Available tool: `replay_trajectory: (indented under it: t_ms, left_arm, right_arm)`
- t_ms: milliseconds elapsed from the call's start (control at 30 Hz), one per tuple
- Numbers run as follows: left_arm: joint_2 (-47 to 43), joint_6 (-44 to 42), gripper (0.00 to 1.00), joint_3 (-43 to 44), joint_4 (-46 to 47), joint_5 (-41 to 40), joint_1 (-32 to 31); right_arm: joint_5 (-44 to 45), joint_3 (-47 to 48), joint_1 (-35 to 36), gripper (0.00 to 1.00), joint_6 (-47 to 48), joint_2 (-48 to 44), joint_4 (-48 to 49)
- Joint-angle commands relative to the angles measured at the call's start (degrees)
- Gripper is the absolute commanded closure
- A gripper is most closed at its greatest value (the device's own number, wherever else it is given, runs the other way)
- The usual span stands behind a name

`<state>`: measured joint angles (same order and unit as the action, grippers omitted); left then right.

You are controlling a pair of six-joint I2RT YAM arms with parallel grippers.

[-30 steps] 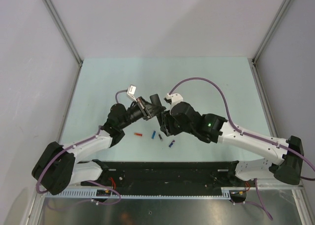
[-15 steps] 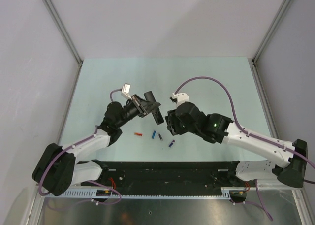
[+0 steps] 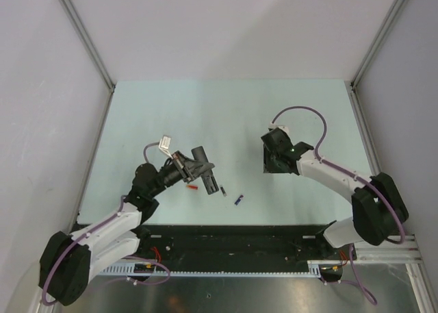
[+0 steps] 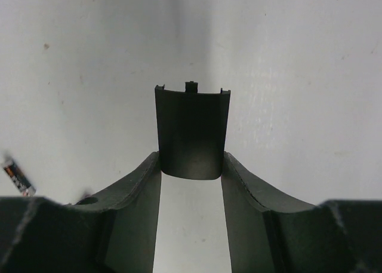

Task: Load the batteries into the remote control
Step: Place the battery cover at the center of the board, then adjust the battery at the center of the board.

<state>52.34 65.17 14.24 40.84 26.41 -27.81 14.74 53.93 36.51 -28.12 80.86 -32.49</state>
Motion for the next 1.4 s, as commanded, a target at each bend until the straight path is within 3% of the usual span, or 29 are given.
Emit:
replay_trajectory:
  t_ms: [0,433,500,633,800,933,1133,1367]
  left_arm:
    - [-4.2,2.2,1.0,-2.1,1.7,3.0,0.5]
    - [-8.5,5.3,1.0,-6.6,1.8,2.9,0.5]
    - [-8.8,5.2,1.0,-6.5,1.8,2.9,0.6]
    - [-8.6,5.1,1.0,-6.3,1.7,2.8,0.5]
    - [-8.0,5.0,1.0,-6.2,1.7,2.9,0.6]
    - [-8.0,4.3,1.0,-6.2,1.8,3.0,0.6]
    - [-8.1,2.8,1.0,-6.3,1.8,3.2,0.5]
    - [-11.3,3.7,1.0,-8.9,1.7,-1.7,0.5]
  right_arm:
    - [-1.8,0.5,-3.3,0.6,1.7,3.4,5.5]
    - [-3.8,1.4,-8.7,0.58,2.8,14.8,7.9]
    - [-3.4,1.5,-8.8,0.53,2.9,15.5,7.4]
    - [-3.0,1.6,-8.8,0.34,2.7,15.6,6.7]
    - [-2.2,1.6,-8.3,0.23,1.6,13.6,4.7]
    - [0.5,1.5,-4.2,0.21,-0.1,7.1,2.4]
    - [8.0,0.8,7.9,0.23,-5.9,0.5,1.4]
    - [-0.1,-3.6,12.4,0.3,-18.5,-1.5,7.9]
